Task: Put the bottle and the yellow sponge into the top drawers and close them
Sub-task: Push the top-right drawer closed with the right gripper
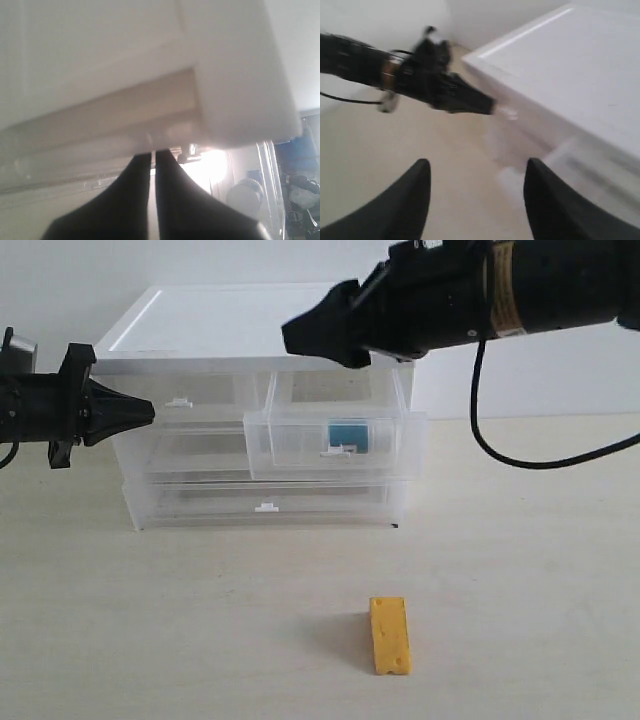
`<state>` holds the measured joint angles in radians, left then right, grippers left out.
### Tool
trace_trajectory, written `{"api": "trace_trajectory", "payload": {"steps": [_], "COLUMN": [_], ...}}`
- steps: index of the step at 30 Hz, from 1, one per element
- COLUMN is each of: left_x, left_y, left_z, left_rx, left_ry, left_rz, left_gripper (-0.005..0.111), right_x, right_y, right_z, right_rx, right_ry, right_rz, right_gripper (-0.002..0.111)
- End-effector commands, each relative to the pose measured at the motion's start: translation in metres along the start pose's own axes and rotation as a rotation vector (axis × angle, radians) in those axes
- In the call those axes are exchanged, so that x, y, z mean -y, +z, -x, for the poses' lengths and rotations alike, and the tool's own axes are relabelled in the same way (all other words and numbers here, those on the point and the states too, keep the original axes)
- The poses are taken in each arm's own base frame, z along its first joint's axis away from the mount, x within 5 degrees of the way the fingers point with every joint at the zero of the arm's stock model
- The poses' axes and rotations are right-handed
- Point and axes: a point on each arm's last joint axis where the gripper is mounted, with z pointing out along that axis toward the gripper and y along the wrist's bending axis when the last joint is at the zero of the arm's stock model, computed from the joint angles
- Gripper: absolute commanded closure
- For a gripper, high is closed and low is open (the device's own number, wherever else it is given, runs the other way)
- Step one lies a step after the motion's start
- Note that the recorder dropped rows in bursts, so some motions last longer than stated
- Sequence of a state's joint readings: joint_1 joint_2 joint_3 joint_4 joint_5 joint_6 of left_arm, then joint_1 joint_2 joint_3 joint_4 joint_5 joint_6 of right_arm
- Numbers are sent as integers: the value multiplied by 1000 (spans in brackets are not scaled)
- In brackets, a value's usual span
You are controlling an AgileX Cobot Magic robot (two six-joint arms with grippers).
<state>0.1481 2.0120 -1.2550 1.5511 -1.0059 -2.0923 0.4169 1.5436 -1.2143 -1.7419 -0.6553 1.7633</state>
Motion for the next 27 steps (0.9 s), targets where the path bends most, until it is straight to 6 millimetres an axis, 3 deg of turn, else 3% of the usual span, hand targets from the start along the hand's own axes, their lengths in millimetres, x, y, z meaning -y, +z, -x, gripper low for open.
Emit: {"api": "trace_trajectory", "payload": {"steps": [1,3,5,6,11,16,21,27], "left_x": [-2,-1,-1,-1,-2,-3,-2,-2], "left_y": [-1,-1,-1,-1,-1,-1,-1,-1], "left_z": [7,6,6,6,6,7,6,6], "left_rx": [54,50,50,48,52,57,53,53], "left_ry": [-19,-19,-19,-18,-18,-18,-21,-21], "left_rz": [22,16,16,15,21,31,24,24], "left_gripper": [103,103,103,103,103,103,103,103], "right_x": [-25,-22,-13,-9,6,25,47,56], "right_y": [-8,-3,1,3,11,24,36,48], "right_z": [-5,-15,-27,-34,-72,-91,-93,-77], "right_rx": [-78,-106,-120,-128,-200,-230,-216,-177], "right_ry": [197,214,244,263,341,328,303,276], "right_rz": [263,273,208,167,51,-50,-173,-166], "right_gripper": [70,84,106,108,108,108,108,108]}}
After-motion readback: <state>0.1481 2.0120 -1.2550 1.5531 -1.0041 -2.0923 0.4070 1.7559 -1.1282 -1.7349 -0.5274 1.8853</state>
